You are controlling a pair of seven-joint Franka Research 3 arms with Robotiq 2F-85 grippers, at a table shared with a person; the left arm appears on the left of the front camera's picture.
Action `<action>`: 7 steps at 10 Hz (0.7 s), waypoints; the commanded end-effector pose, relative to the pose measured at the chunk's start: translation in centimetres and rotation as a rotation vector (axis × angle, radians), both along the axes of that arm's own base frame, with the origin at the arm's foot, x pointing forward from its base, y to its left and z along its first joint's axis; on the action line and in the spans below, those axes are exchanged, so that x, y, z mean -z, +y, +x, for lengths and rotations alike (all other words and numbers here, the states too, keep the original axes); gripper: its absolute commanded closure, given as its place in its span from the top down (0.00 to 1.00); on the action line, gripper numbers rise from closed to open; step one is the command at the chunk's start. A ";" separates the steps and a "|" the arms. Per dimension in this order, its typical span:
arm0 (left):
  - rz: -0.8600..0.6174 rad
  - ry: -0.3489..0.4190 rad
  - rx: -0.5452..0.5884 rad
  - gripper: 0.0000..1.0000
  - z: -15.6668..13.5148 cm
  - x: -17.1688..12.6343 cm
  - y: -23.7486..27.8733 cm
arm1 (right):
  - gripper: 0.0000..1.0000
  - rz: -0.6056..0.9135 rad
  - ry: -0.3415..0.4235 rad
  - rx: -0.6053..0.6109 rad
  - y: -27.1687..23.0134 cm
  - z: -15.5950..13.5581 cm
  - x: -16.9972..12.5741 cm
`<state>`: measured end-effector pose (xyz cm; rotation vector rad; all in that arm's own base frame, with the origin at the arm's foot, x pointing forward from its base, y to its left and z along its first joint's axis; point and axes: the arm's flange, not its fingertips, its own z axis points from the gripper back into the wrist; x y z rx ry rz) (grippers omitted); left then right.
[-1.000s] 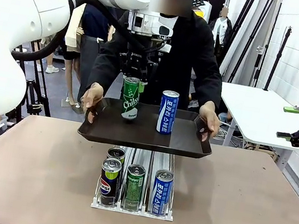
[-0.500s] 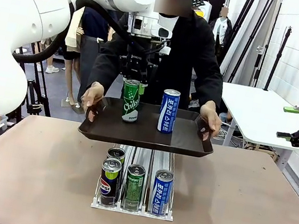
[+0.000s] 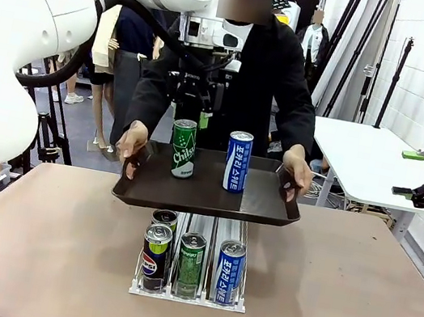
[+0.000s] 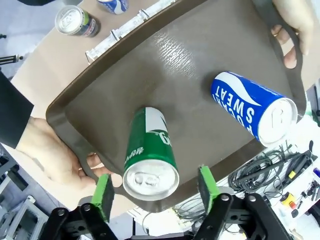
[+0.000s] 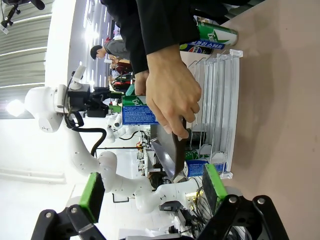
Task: Retrieve and hand over the desired beverage to the person.
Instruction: Place the picked can on the Handle tray extended by the person.
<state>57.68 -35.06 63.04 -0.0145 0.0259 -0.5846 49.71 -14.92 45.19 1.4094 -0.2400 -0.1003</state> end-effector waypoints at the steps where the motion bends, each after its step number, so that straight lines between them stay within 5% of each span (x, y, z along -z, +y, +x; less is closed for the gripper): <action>1: -0.021 -0.022 -0.014 1.00 0.5 -2.3 0.5 | 1.00 0.004 -0.011 -0.008 0.1 -0.1 0.0; 4: -0.018 -0.070 -0.070 1.00 0.2 -4.6 1.8 | 1.00 0.004 -0.011 -0.008 0.1 -0.1 0.0; 5: 0.024 -0.021 -0.064 1.00 0.9 -4.3 1.5 | 1.00 0.004 -0.011 -0.008 0.1 -0.1 0.0; 7: -0.027 -0.061 -0.038 1.00 -0.5 -3.6 1.8 | 1.00 0.004 -0.011 -0.008 0.1 -0.1 0.0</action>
